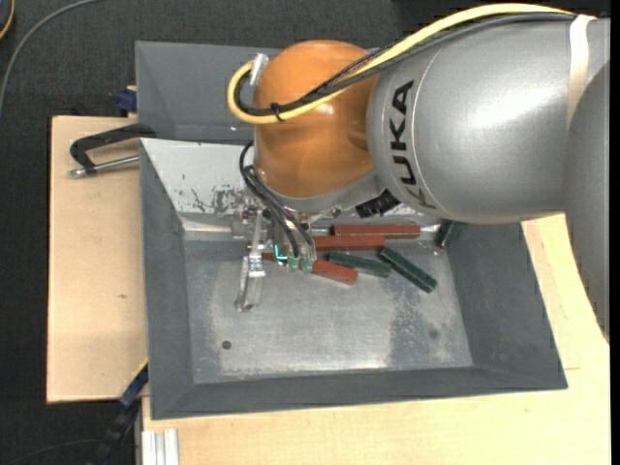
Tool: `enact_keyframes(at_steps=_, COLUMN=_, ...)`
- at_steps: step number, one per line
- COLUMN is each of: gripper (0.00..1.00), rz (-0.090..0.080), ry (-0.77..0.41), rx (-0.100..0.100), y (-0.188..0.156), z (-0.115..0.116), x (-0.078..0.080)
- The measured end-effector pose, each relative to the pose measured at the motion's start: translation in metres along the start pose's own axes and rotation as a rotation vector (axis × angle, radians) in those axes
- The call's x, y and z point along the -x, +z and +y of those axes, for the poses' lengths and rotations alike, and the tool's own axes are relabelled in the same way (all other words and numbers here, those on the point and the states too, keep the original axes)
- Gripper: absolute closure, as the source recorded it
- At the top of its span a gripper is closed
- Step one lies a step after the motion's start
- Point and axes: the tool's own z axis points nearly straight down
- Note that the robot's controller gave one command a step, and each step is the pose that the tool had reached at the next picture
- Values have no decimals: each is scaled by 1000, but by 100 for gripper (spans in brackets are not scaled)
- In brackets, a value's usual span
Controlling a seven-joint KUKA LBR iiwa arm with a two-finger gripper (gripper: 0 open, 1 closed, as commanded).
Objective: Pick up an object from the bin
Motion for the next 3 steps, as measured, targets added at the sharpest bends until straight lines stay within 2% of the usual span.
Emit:
enact_keyframes(at_steps=1, gripper=0, rz=5, ry=97, rx=-3, y=162, z=-92, x=61)
enact_keyframes(at_steps=2, gripper=0, rz=-8, ry=202, rx=1, y=126, z=-120, x=71)
enact_keyframes(at_steps=3, gripper=0, rz=-6, ry=475, rx=3, y=112, z=-101, x=64)
